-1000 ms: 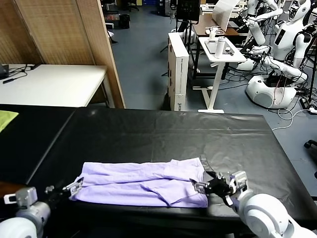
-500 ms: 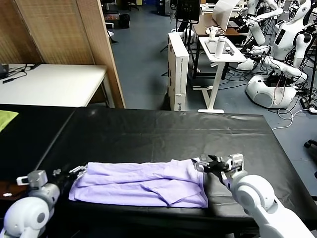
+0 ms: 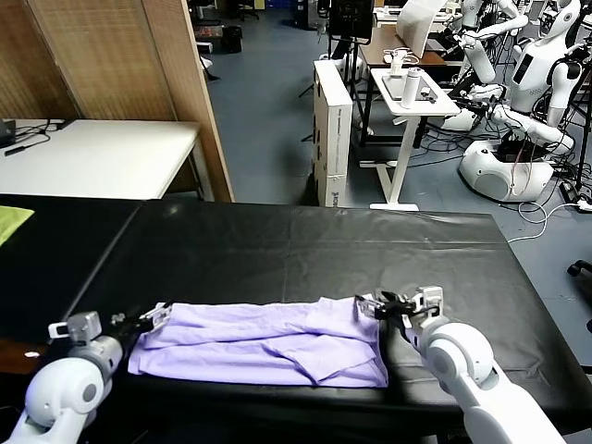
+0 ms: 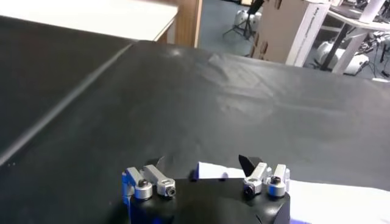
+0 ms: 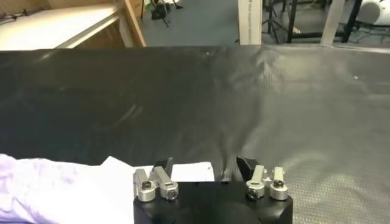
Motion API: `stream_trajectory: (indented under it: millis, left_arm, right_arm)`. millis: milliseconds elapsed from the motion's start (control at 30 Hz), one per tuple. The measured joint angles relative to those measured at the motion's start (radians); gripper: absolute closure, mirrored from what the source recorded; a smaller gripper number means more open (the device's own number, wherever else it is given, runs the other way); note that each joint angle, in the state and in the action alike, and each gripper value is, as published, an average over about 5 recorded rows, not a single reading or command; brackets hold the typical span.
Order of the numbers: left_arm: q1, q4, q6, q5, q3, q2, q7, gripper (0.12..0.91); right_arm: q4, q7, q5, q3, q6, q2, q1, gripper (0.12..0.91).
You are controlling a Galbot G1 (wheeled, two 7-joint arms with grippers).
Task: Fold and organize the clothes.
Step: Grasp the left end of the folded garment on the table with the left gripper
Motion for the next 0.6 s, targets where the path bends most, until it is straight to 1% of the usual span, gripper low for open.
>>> stream_trajectory:
  millis: [133, 167, 267, 300, 367, 400, 433, 500, 533, 600]
  left_arm:
    - [-0.005, 0.014, -0.002, 0.006, 0.003, -0.01, 0.001, 0.292]
    - [-0.006, 0.017, -0.003, 0.007, 0.004, -0.012, 0.002, 0.309]
    - [-0.005, 0.02, -0.004, 0.007, 0.004, -0.016, 0.004, 0.375]
    - [-0.004, 0.02, -0.005, 0.007, 0.004, -0.016, 0.004, 0.42]
    - [-0.003, 0.02, -0.007, 0.007, 0.004, -0.017, 0.005, 0.512]
    - [-0.002, 0.02, -0.009, 0.007, 0.004, -0.017, 0.005, 0.583]
    - [-0.001, 0.019, -0.01, 0.007, 0.004, -0.017, 0.005, 0.64]
    - [0.0, 0.019, -0.011, 0.008, 0.004, -0.019, 0.006, 0.753]
    - [0.0, 0.019, -0.011, 0.009, 0.005, -0.02, 0.006, 0.794]
    - [0.0, 0.019, -0.012, 0.013, 0.005, -0.023, 0.006, 0.852]
  right_arm:
    - [-0.003, -0.002, -0.004, 0.0, 0.0, 0.004, -0.004, 0.336]
    - [-0.003, -0.003, -0.004, 0.0, 0.0, 0.005, -0.005, 0.364]
    - [-0.003, -0.004, -0.005, 0.0, 0.0, 0.006, -0.006, 0.512]
    - [-0.003, -0.004, -0.006, 0.0, 0.0, 0.006, -0.006, 0.585]
    - [-0.003, -0.004, -0.008, 0.0, 0.0, 0.007, -0.007, 0.699]
    - [-0.003, -0.004, -0.009, 0.0, 0.0, 0.008, -0.007, 0.767]
    - [-0.003, -0.004, -0.011, 0.001, 0.0, 0.009, -0.008, 0.816]
    - [-0.003, -0.004, -0.016, 0.002, 0.0, 0.012, -0.011, 0.874]
    - [-0.002, -0.003, -0.02, 0.002, 0.0, 0.014, -0.013, 0.885]
    - [-0.001, 0.0, -0.028, 0.004, 0.0, 0.019, -0.018, 0.885]
